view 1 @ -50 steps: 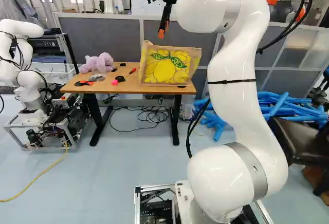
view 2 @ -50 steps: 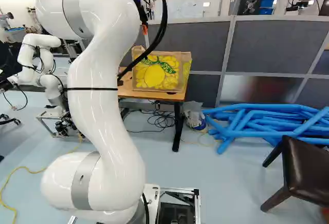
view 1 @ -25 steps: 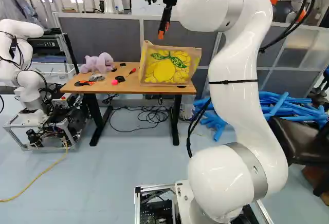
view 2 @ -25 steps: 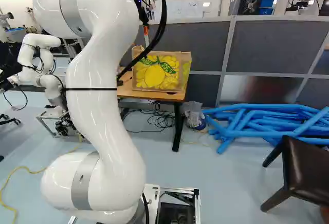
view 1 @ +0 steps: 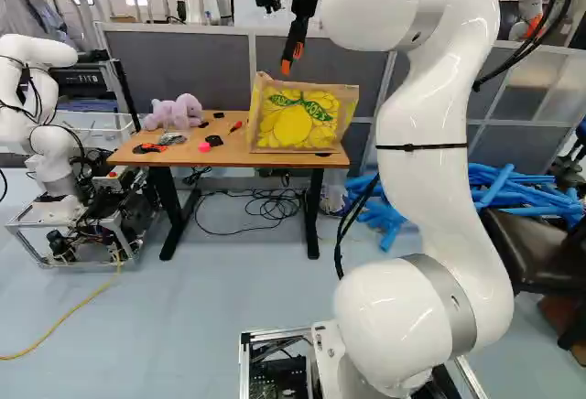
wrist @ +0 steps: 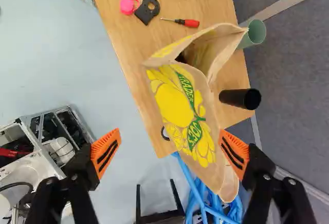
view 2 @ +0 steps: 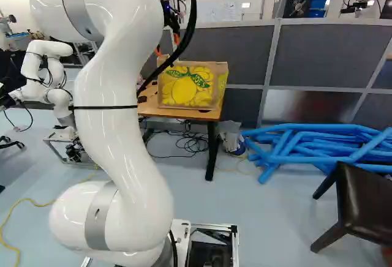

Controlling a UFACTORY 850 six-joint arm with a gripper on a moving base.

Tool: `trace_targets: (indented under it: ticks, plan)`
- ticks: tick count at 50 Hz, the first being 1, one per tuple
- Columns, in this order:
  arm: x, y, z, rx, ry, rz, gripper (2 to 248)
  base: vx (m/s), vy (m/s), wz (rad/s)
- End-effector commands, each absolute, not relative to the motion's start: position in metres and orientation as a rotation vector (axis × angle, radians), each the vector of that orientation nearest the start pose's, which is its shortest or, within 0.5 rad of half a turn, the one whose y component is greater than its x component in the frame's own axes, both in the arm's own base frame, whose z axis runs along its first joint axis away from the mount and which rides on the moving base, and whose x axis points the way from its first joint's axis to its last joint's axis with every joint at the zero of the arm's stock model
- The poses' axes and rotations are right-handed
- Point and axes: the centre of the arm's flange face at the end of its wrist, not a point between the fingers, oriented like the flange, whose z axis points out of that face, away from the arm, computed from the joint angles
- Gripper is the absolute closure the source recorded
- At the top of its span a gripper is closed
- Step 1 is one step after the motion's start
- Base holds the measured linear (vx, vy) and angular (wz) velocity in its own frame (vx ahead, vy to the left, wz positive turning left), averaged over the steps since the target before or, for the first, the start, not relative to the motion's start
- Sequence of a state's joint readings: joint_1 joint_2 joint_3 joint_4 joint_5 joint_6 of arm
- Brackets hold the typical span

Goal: Pick up the bag on the ground and place it on the table

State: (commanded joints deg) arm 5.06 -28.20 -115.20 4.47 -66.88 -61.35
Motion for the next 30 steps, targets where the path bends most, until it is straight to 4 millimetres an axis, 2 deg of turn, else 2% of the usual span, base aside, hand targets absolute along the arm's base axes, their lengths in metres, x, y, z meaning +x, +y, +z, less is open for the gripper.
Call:
trace_targets:
  ticks: [30]
  plan:
    - [0.635, 0.054, 0.708, -2.814, -1.513, -0.724, 3, 0.0, 0.0, 0.0]
